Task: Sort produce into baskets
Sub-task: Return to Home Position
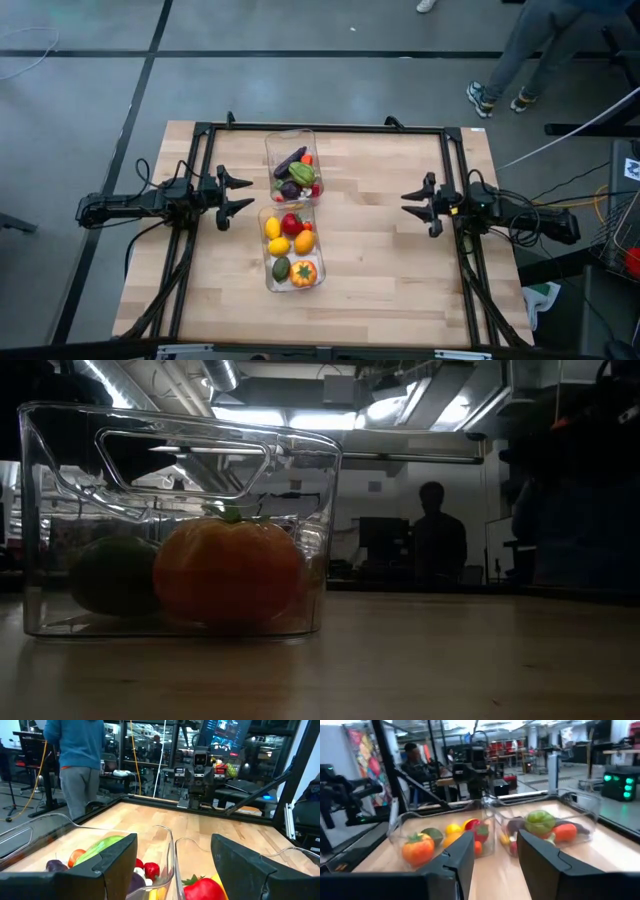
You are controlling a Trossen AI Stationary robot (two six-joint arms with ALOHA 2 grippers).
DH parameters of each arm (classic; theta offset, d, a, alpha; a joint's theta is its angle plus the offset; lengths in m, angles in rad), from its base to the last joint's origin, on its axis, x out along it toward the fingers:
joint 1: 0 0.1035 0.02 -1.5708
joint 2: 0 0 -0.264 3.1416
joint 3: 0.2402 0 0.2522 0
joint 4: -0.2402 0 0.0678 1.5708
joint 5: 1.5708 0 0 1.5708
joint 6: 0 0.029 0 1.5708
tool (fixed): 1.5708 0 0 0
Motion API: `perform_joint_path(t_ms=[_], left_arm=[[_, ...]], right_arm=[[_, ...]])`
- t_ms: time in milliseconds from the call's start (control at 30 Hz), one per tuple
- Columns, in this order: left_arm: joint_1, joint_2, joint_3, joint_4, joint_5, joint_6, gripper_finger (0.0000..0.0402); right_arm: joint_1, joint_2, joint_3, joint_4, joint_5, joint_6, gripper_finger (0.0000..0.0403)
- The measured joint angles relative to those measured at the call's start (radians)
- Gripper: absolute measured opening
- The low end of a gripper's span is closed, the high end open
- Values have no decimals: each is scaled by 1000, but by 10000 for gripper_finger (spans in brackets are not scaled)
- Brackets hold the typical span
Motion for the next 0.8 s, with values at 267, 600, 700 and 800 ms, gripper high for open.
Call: perform_joint_path(t_ms=[267,600,700,800], left_arm=[[0,0,0,0,0,0,250],[0,0,0,0,0,0,250],[0,0,0,0,0,0,250],[0,0,0,0,0,0,250]], right_arm=[[0,2,-2,2,-16,-68,147],[0,2,-4,0,20,-67,147],[0,2,-5,0,23,-67,147],[0,2,-5,0,23,-67,147]])
